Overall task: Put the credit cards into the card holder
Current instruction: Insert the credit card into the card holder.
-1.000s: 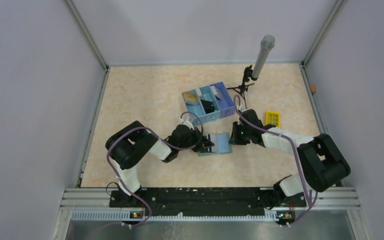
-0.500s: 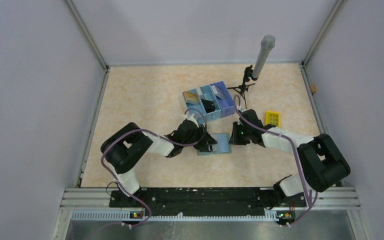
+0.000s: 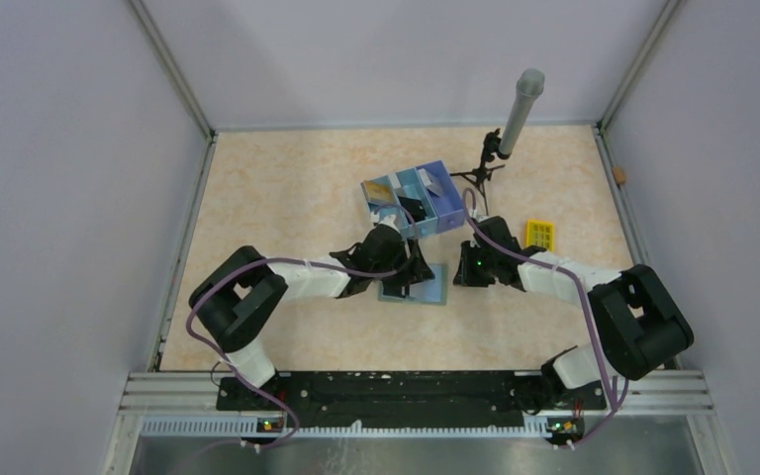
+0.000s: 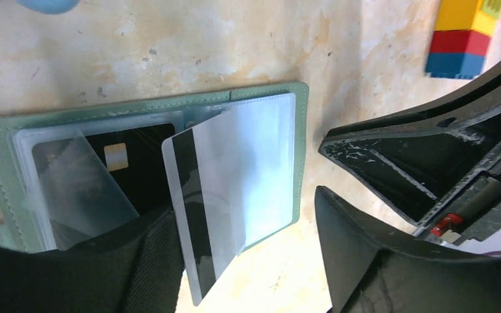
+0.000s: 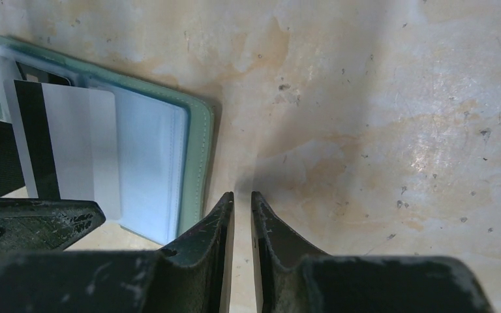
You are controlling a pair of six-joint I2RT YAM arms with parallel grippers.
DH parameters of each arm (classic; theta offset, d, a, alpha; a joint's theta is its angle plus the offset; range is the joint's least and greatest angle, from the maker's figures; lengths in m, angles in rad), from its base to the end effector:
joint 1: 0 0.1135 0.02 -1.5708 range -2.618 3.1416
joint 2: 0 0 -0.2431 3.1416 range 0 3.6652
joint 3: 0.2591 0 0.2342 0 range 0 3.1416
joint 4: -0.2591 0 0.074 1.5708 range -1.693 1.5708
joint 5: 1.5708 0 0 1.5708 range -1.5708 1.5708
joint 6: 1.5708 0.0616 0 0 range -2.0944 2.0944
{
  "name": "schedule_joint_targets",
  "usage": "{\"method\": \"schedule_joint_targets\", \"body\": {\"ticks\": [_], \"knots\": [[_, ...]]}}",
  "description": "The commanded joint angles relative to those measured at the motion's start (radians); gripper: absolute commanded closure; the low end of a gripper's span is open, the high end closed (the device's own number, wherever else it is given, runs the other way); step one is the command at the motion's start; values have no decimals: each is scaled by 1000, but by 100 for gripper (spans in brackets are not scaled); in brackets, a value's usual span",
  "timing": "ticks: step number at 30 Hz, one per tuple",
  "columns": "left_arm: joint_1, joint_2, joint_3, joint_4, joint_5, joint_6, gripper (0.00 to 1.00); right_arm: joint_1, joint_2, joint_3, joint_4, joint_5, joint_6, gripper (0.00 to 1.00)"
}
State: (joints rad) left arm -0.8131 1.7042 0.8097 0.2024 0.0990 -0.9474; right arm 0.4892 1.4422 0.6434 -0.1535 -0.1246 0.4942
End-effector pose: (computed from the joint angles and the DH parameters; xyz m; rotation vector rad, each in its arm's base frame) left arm 0.2327 -0.2548 0.1291 -0.1087 2.4772 -0.9764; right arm 0.2330 0.1327 0.1242 -0.0453 2.6024 0.5356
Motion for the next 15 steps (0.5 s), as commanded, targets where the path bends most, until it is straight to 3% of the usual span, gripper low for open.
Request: {"method": "schedule_joint_targets", "body": {"ticks": [1, 15], "knots": [[-12, -22, 68, -214, -88, 94, 28, -8, 24, 0, -37, 23, -11, 85], [-44, -57, 162, -355, -189, 198, 17, -8, 25, -2, -38, 22, -13, 86]]}}
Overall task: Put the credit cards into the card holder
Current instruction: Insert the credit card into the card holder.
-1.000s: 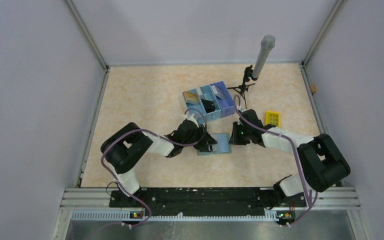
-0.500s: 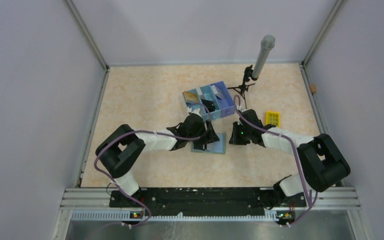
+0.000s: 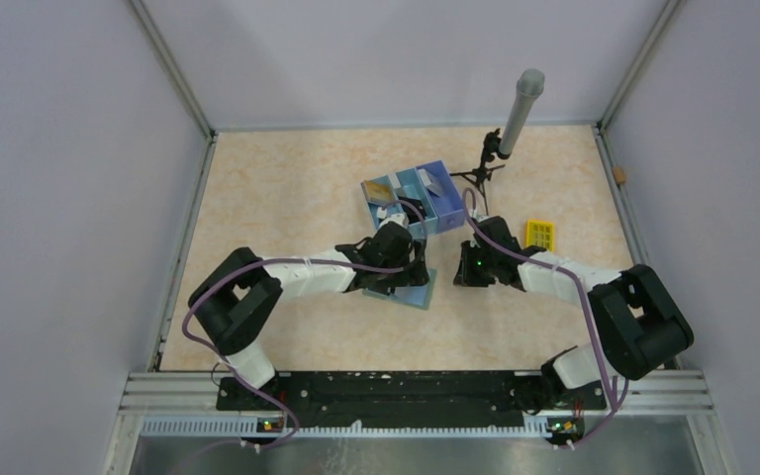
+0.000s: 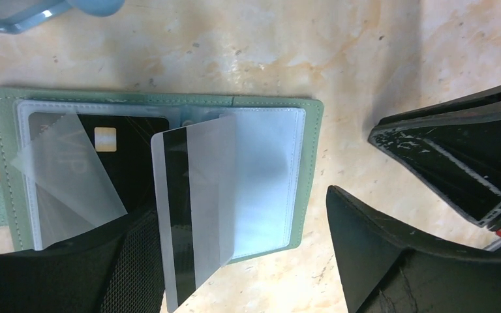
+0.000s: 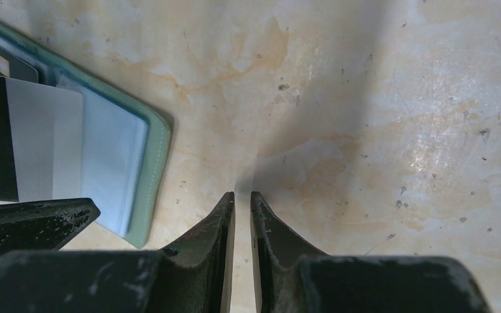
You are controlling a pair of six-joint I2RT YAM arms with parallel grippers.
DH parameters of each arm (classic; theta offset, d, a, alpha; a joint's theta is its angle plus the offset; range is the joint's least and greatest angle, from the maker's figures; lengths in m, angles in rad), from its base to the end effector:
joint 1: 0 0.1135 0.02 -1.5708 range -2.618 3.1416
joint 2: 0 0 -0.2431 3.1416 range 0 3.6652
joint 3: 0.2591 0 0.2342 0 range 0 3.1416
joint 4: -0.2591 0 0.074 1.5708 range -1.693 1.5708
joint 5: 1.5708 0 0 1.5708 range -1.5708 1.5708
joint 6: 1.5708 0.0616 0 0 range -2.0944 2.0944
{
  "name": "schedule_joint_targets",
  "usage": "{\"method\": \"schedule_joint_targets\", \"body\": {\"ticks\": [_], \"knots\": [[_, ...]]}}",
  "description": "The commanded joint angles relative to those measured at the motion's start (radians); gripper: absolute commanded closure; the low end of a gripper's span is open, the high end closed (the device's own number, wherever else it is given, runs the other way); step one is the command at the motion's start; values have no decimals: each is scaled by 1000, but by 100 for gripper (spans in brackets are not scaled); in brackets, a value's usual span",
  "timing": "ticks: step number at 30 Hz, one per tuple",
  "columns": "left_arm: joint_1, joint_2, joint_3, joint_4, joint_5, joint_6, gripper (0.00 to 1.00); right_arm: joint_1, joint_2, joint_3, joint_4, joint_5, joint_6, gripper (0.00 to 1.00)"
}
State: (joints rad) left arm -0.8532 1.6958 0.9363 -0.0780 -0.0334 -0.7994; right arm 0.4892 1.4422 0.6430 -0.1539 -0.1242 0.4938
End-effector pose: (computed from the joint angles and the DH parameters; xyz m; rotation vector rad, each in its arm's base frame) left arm 0.2294 -0.2597 0.1416 0.0520 2.5352 -0.6874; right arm 0.2329 0.1326 0.1240 -0.0456 2.6030 0.5346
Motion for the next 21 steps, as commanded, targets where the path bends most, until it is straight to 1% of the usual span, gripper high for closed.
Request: {"method": "schedule_joint_targets", "body": {"ticks": [1, 16, 21], "knots": [[-4, -52, 37, -81, -62, 56, 17, -8, 24, -2, -37, 21, -13, 86], [-8, -102, 64, -124, -102, 129, 11, -7, 27, 5, -37, 14, -14, 86], [-8, -93, 71, -161, -129, 140, 10, -6, 29, 6, -40, 12, -16, 87]]}}
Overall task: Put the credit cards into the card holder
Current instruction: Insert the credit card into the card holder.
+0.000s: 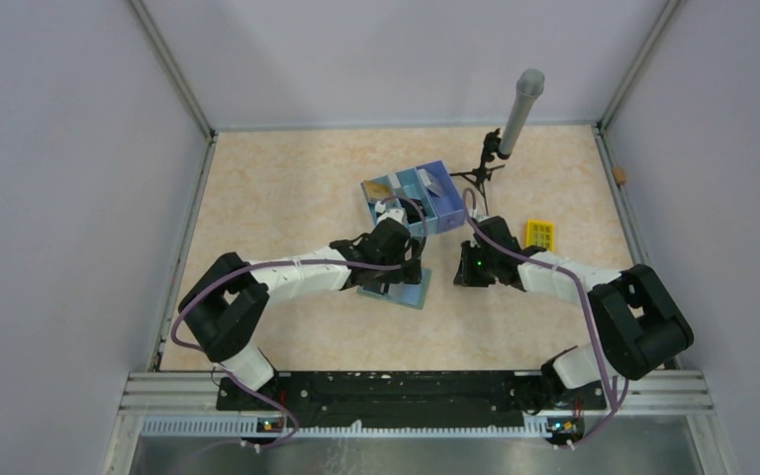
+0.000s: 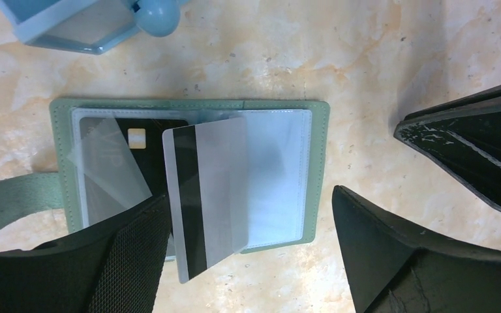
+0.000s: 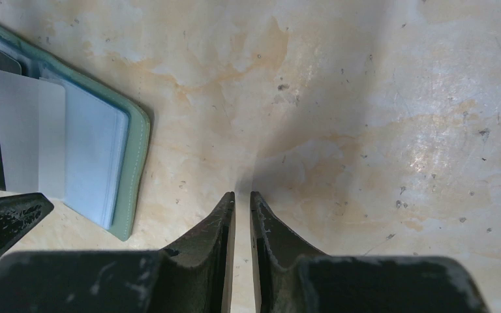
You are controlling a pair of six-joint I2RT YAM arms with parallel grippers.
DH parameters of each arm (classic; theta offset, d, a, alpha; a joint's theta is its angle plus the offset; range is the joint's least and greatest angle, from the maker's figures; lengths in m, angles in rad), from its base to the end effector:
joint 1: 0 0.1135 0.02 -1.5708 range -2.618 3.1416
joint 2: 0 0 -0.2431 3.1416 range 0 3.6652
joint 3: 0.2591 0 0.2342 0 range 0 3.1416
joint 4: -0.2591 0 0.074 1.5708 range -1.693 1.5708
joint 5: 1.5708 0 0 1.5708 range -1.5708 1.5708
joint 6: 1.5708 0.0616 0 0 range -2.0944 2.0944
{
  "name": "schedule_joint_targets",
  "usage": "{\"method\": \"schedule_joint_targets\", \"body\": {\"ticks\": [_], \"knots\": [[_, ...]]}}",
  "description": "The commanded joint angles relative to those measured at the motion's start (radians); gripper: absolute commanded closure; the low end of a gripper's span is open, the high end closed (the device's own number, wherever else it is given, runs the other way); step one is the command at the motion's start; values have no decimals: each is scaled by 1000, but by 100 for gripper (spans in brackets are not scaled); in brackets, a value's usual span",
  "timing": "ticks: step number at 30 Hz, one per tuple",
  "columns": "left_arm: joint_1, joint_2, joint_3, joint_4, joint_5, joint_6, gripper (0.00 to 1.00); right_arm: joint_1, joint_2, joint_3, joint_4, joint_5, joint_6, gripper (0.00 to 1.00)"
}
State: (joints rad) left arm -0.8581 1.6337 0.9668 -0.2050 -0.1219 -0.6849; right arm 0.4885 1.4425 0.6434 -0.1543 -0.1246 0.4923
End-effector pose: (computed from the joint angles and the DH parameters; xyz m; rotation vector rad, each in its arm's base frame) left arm 0.2262 -0.2502 0.1598 0.1614 2.5038 -0.5276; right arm 0.2331 0.1325 0.1240 -0.0468 2.6031 0.5342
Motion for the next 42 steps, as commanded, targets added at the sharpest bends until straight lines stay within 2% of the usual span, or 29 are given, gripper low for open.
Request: {"method": "schedule_joint_targets", "body": {"ticks": [1, 7, 16, 27, 42], "knots": [[-3, -29, 42, -45, -51, 23, 10, -5, 28, 6, -40, 12, -15, 87], [-3, -37, 38, -84, -106, 19, 9, -5, 28, 3, -39, 13, -14, 87], [-4, -12, 25, -52, -48, 6, 16, -5, 34, 2, -36, 9, -13, 87], [-4, 35, 36, -59, -54, 8, 16, -5, 34, -2, -34, 7, -13, 88], [-8, 52, 17, 49, 63, -12, 16, -4, 36, 1, -35, 5, -12, 88]]}}
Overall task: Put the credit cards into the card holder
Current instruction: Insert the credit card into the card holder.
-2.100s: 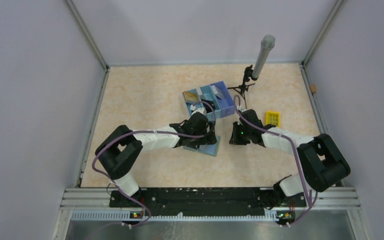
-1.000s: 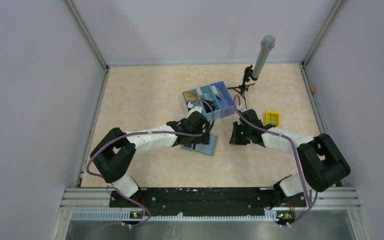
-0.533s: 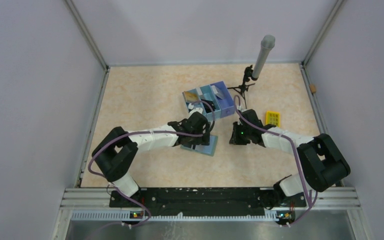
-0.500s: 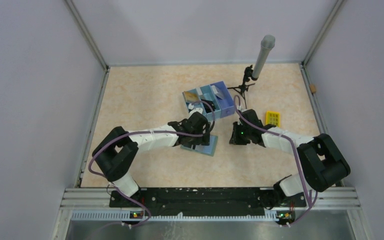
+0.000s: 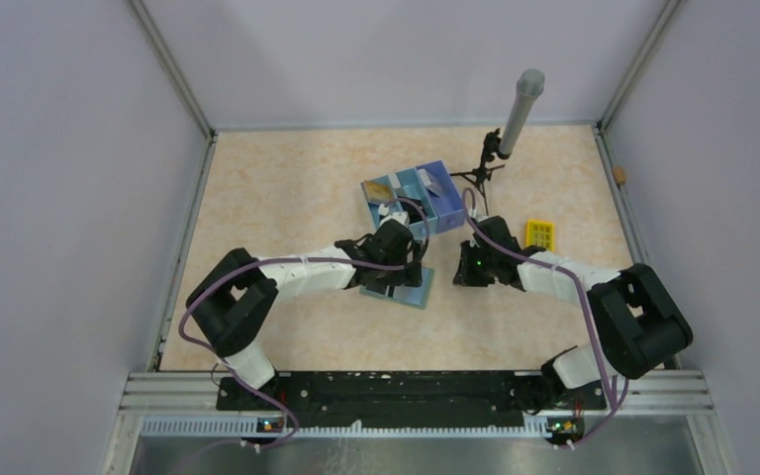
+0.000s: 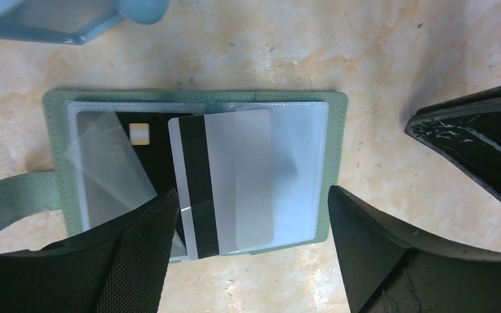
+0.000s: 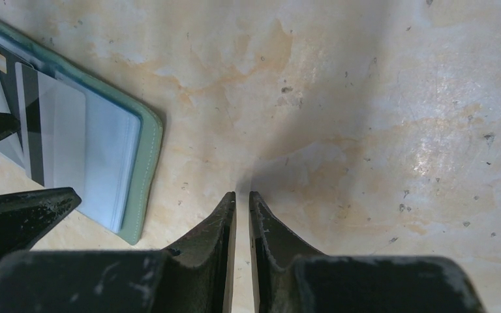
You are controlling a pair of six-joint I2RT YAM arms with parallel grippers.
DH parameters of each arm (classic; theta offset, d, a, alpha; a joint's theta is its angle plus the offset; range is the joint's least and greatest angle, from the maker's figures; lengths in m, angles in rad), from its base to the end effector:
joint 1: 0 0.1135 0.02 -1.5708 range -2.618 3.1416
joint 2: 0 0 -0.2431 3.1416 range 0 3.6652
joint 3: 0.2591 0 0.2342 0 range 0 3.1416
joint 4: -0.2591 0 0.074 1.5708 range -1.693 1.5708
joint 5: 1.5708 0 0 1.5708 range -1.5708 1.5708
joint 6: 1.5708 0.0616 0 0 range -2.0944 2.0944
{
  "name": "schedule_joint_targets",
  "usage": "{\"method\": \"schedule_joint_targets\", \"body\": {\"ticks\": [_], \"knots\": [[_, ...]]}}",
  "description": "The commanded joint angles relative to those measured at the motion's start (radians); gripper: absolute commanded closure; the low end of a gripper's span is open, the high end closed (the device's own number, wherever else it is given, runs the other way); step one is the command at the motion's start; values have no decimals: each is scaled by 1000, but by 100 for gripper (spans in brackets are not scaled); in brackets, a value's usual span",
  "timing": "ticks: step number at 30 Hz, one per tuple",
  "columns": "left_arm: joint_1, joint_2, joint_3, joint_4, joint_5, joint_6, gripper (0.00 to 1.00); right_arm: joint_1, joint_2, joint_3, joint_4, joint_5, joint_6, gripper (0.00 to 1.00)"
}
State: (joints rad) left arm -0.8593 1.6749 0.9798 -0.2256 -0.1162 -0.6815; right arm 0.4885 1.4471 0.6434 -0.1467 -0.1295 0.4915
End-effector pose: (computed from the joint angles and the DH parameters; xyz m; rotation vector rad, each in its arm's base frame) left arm 0.2270 -0.2524 0.1488 0.1769 2.5476 -0.4927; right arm 0.2337 0.1332 0.1235 -0.0501 2.6012 0.5412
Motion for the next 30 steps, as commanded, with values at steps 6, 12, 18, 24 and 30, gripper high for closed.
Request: {"method": "schedule_joint_targets", "body": {"ticks": [6, 12, 18, 24, 30], "knots": [[-15, 18, -8, 116, 95, -43, 16, -4, 33, -1, -41, 10, -11, 88], [-27, 30, -11, 168, 135, -64, 16, 0, 39, -1, -38, 7, -9, 89], [-43, 30, -19, 206, 153, -93, 16, 2, 42, 0, -38, 8, -9, 89], [-53, 44, -18, 267, 187, -118, 16, 3, 50, -1, -34, 8, -6, 89], [-57, 16, -23, 251, 154, -102, 14, 4, 43, -5, -30, 6, 3, 89]]}}
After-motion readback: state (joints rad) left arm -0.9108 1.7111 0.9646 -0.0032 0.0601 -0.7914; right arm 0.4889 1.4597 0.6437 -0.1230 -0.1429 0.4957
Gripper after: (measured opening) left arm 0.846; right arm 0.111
